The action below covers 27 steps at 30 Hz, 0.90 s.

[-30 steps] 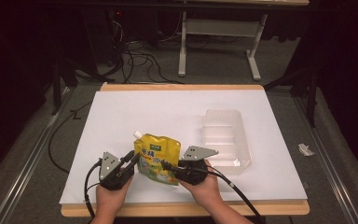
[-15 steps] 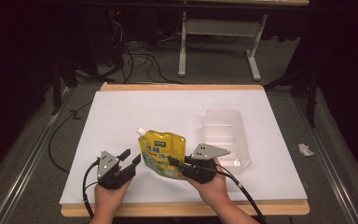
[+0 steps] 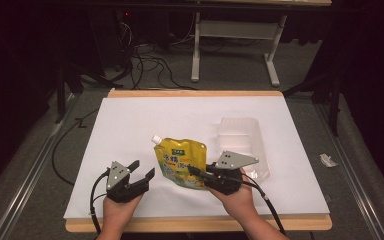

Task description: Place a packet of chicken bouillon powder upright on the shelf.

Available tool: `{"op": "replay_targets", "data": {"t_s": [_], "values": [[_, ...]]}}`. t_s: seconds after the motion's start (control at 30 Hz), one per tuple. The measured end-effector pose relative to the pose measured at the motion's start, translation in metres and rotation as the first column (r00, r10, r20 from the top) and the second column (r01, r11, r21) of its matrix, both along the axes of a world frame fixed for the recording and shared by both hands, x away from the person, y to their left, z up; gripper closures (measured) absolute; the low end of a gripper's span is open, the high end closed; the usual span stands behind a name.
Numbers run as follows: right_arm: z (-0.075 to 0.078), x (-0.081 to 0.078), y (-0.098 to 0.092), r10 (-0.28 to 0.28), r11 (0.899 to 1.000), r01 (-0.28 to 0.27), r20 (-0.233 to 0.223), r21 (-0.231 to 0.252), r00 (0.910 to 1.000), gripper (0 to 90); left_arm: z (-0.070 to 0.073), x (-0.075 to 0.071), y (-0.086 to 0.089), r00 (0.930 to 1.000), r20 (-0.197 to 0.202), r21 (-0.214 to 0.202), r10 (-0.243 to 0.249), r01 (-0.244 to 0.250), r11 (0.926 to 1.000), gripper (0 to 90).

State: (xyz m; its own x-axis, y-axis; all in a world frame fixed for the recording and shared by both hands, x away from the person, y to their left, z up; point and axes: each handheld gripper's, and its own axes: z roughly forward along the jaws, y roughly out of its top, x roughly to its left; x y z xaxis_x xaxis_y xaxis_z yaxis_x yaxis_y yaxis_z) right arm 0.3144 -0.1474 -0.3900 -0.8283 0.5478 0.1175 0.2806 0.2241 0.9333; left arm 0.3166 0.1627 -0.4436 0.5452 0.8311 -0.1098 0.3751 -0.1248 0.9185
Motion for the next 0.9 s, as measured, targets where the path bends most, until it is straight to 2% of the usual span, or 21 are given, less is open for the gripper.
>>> {"op": "replay_targets", "data": {"t_s": [0.1, 0.3, 0.43, 0.9], "values": [[0.004, 0.0, -0.006, 0.008, 1.0, -0.008, 0.011, 0.008, 0.9999, 85.1, 0.0, 0.0, 0.0, 1.0, 0.004, -0.008, -0.006, 0.006, 1.0, 32.8], [0.013, 0.001, -0.016, 0.019, 1.0, -0.019, 0.021, 0.016, 0.9996, 85.3, -0.002, 0.0, -0.002, 0.9999, 0.012, 0.008, 0.004, -0.004, 1.0, 27.0], [0.02, 0.0, -0.025, 0.019, 0.999, -0.02, 0.031, 0.044, 0.9994, 85.4, -0.002, 0.001, -0.002, 0.9999, 0.01, 0.016, 0.007, -0.008, 0.9998, 24.9], [0.041, 0.003, -0.057, -0.022, 0.998, 0.017, 0.072, 0.066, 0.9971, 85.5, -0.003, 0.001, -0.001, 0.9998, 0.015, 0.005, 0.013, -0.013, 0.9999, 23.5]]}}
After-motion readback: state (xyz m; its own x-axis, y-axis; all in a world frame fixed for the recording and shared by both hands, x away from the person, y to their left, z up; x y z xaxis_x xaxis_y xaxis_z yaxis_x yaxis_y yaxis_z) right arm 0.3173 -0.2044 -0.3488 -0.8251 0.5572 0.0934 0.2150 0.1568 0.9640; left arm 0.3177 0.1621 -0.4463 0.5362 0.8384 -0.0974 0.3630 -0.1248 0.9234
